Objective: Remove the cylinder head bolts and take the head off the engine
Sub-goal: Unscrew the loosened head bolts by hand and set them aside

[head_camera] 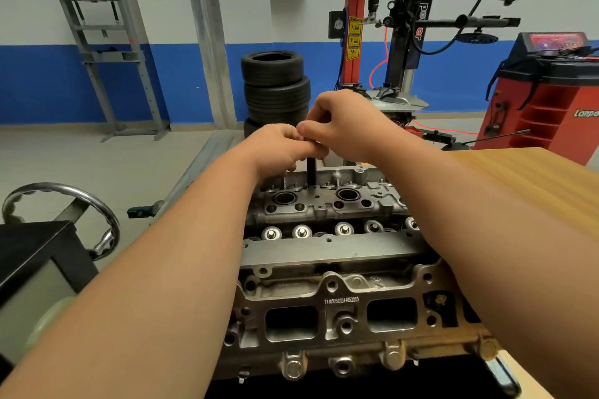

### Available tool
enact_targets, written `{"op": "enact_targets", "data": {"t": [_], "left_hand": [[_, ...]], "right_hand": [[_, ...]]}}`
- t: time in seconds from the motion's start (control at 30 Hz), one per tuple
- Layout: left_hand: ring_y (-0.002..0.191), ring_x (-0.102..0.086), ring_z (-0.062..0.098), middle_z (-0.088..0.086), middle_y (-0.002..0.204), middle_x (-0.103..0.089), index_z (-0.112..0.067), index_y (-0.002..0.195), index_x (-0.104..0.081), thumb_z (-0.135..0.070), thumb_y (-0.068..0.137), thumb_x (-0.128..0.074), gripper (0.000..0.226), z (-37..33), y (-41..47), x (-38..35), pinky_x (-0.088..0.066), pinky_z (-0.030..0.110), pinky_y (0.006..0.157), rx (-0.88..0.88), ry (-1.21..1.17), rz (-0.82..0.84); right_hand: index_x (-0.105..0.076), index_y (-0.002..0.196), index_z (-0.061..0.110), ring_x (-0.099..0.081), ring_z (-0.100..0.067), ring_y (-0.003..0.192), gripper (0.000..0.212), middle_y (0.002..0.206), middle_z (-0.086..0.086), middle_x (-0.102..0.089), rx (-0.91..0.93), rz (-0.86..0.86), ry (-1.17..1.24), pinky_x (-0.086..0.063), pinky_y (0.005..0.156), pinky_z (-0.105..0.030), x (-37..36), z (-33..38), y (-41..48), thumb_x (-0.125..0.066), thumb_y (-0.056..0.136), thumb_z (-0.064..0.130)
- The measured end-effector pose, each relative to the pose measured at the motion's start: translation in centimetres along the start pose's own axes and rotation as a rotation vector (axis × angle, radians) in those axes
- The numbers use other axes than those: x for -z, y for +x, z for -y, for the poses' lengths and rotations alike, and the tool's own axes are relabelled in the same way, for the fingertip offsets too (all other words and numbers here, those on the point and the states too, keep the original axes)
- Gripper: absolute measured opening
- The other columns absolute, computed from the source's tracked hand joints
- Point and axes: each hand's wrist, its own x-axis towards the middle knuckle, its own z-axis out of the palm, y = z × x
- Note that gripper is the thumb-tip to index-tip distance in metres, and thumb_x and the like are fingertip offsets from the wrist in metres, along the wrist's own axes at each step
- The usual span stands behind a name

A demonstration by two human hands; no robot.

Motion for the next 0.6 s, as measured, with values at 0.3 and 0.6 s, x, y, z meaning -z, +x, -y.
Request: {"op": "enact_targets", "data": {"t": [0.3,0.6], "left_hand": [[0.071,-0.065,0.01,0.003,0.077,-0.071,-0.014,0.072,-0.07,-0.029,0.071,-0.082,0.019,-0.01,-0.02,-0.21,-0.051,0.027,0.07,-0.066,0.022,-0.062],[0.08,-0.07,0.012,-0.003,0.085,-0.075,-0.021,0.084,-0.074,-0.032,0.078,-0.077,0.013,-0.25,-0.15,-0.2,-0.053,0.035,0.082,-0.072,0.059,-0.032]], "right_hand": [[-0.056,0.085,0.023,-0.055,-0.008,0.072,0.021,0.079,0.009,-0.058,-0.042,-0.013,0.055,-0.037,0.057,-0.022,-0.18,0.05,0.08,-0.062,0.087,0.043],[-0.067,0.105,0.024,-0.059,-0.003,0.085,0.023,0.091,0.012,-0.063,0.031,0.031,0.064,-0.044,0.066,-0.018,0.35,0.14,-0.13,-0.052,0.089,0.02]]}}
